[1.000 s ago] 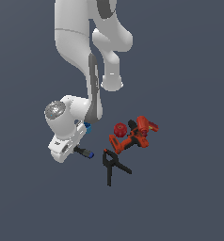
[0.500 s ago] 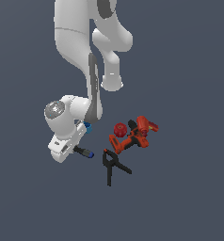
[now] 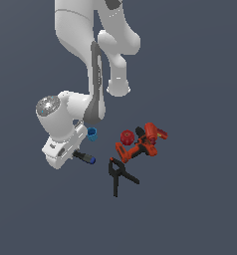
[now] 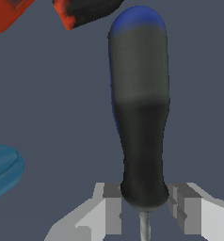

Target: Pick up a designated object from a clutter of objects.

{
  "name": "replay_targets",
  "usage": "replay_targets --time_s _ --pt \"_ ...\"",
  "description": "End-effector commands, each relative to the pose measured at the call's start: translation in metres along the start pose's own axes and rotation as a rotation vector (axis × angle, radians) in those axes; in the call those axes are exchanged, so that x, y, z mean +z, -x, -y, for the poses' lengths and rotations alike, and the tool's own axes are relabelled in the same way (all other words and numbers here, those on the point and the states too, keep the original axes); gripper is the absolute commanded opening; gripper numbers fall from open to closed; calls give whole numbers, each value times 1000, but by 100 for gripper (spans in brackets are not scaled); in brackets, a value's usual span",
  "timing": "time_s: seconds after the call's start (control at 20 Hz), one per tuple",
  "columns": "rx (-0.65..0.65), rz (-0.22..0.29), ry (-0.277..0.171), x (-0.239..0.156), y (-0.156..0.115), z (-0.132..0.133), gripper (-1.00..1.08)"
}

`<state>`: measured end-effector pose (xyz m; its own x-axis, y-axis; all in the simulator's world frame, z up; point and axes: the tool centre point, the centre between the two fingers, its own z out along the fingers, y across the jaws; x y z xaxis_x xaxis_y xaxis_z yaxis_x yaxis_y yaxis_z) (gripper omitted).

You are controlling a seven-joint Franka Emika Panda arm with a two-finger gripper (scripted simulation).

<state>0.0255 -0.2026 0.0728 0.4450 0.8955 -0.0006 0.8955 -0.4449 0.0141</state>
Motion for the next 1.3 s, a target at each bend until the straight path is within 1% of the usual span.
replay_targets --time_s 0.0,0.75,1.25 --pt "0 0 1 -21 3 -4 -100" --pt "-3 -4 -6 -181 23 -34 -100" --pt "-2 -3 -11 -276 37 -56 -100"
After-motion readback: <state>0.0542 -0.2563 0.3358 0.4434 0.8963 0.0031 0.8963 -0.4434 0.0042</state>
